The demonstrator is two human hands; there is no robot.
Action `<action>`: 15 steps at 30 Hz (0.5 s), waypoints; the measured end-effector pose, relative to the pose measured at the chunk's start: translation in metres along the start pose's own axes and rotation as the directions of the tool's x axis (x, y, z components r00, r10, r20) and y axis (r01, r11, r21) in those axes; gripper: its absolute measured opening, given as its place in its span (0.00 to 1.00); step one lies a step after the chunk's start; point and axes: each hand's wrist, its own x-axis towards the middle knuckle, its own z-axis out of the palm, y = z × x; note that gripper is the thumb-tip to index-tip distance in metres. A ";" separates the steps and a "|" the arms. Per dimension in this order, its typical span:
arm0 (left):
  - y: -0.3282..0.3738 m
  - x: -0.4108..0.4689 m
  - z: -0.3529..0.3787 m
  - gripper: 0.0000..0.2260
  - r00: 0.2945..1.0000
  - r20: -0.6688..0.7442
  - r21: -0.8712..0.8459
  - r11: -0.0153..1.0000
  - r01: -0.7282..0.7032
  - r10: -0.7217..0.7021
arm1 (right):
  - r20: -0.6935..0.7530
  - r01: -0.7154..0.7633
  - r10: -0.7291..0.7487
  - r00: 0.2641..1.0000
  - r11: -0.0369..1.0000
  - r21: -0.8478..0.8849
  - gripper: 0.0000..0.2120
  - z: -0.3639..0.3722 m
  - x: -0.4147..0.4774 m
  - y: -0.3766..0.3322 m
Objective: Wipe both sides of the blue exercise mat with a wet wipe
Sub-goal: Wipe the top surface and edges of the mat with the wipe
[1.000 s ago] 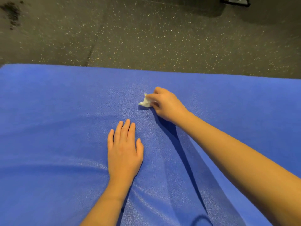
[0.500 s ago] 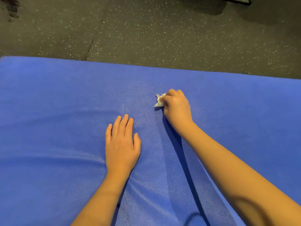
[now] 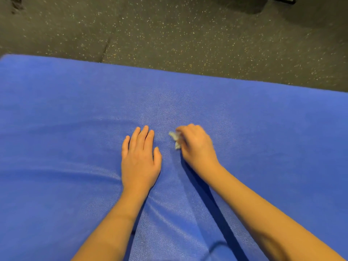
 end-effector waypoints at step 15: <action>0.000 0.001 -0.007 0.23 0.992 0.128 -0.032 0.999 0.014 -0.010 | 0.055 -0.030 0.035 0.998 0.997 -0.074 0.02 -0.019 -0.042 -0.001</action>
